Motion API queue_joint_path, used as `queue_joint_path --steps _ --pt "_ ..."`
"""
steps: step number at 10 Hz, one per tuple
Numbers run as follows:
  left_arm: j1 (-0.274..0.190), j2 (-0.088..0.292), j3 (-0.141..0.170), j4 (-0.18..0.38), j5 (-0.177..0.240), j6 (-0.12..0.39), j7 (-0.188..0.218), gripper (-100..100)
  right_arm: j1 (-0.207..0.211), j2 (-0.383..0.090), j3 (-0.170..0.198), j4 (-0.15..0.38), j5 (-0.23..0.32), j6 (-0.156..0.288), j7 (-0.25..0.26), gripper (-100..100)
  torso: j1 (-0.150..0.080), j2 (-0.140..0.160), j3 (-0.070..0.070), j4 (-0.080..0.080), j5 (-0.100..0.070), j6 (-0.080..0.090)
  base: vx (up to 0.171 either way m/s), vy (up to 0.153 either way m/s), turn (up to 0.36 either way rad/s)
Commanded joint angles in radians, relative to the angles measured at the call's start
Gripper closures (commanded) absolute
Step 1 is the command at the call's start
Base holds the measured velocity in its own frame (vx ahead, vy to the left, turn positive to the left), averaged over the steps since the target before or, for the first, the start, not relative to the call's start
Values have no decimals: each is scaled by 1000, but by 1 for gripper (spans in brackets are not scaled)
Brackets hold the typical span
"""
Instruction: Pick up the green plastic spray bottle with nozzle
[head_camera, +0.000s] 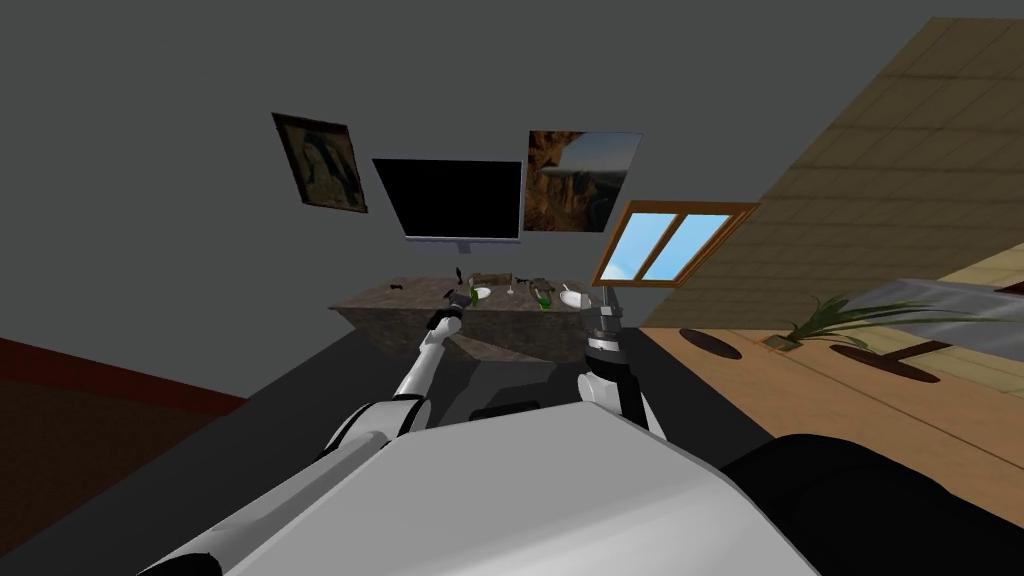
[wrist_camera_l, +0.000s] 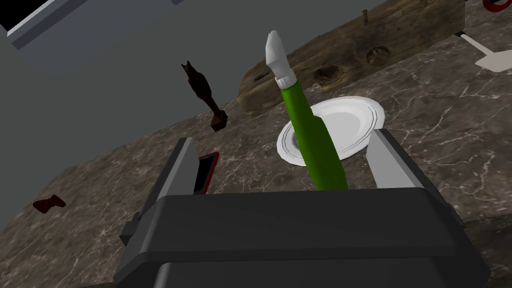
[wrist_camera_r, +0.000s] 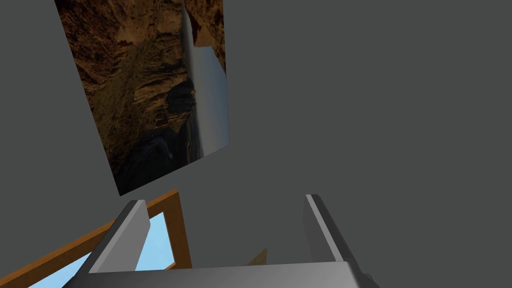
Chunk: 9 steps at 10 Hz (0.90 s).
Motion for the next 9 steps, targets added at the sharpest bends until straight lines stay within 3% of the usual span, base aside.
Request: queue_joint_path --steps 1,2,3,6,8,9 --pt "-39 -2 10 50 18 29 24 -100 0 0 0 0 0 0 0 0 0 0 0 0 0 0 49 15 74" --pt "-39 -2 10 64 18 29 24 -100 0 0 0 0 0 0 0 0 0 0 0 0 0 0 40 9 25" --pt "-75 -8 19 103 31 51 43 -100 0 0 0 0 0 0 0 0 0 0 0 0 0 0 53 10 68" --pt "-109 -15 28 163 42 71 61 -100 0 0 0 0 0 0 0 0 0 -1 0 0 0 0 51 9 39" --pt "-170 -29 45 244 62 108 93 -100 0 0 0 0 0 0 0 0 0 -1 -1 0 0 0 78 10 76" --pt "-170 -29 45 253 62 108 93 -100 0 0 0 0 0 0 0 0 0 -3 -1 0 0 0 77 16 28"
